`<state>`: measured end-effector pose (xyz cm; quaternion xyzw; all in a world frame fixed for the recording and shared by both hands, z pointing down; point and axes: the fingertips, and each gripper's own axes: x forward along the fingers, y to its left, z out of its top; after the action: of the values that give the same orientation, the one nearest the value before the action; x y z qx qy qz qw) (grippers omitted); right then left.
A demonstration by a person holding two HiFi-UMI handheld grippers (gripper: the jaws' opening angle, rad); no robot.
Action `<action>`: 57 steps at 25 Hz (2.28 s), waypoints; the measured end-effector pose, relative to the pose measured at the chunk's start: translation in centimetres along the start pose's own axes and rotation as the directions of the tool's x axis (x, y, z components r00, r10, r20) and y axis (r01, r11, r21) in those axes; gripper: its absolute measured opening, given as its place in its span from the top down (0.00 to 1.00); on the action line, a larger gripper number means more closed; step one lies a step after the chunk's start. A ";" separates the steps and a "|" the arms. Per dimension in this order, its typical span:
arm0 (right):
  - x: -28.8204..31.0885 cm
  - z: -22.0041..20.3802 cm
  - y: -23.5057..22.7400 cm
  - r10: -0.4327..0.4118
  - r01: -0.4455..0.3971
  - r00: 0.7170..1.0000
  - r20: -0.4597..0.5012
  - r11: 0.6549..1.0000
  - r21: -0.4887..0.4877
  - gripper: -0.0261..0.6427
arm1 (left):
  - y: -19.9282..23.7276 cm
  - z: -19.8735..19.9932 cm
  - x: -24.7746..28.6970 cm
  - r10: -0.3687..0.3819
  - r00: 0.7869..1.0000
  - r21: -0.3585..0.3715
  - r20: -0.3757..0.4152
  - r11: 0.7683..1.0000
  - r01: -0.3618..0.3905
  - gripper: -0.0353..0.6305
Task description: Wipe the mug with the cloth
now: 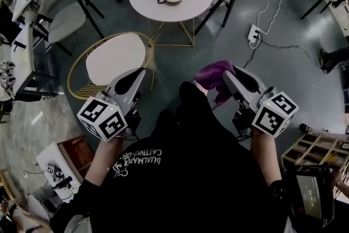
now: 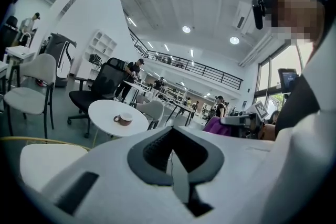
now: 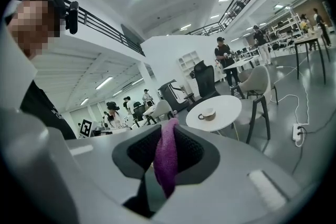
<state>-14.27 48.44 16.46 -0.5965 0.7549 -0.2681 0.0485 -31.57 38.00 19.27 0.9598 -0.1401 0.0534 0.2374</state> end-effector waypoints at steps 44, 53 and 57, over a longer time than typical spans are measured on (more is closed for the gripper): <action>22.6 19.2 -22.4 0.457 -0.474 0.865 -0.208 0.880 -0.038 0.84 | 12.0 12.2 22.2 0.438 0.869 -0.099 0.228 0.899 -0.427 0.95; 22.7 20.0 -24.1 0.452 -0.462 0.872 -0.185 0.887 -0.010 0.84 | 11.8 12.8 24.0 0.428 0.878 -0.080 0.213 0.904 -0.421 0.95; 22.9 19.6 -25.0 0.443 -0.451 0.877 -0.187 0.893 0.003 0.84 | 12.4 12.5 25.0 0.425 0.883 -0.081 0.199 0.905 -0.418 0.95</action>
<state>8.82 16.77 16.97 -0.3799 0.8787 -0.2878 0.0274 -10.90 15.51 17.89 0.9020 -0.3708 -0.0014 0.2210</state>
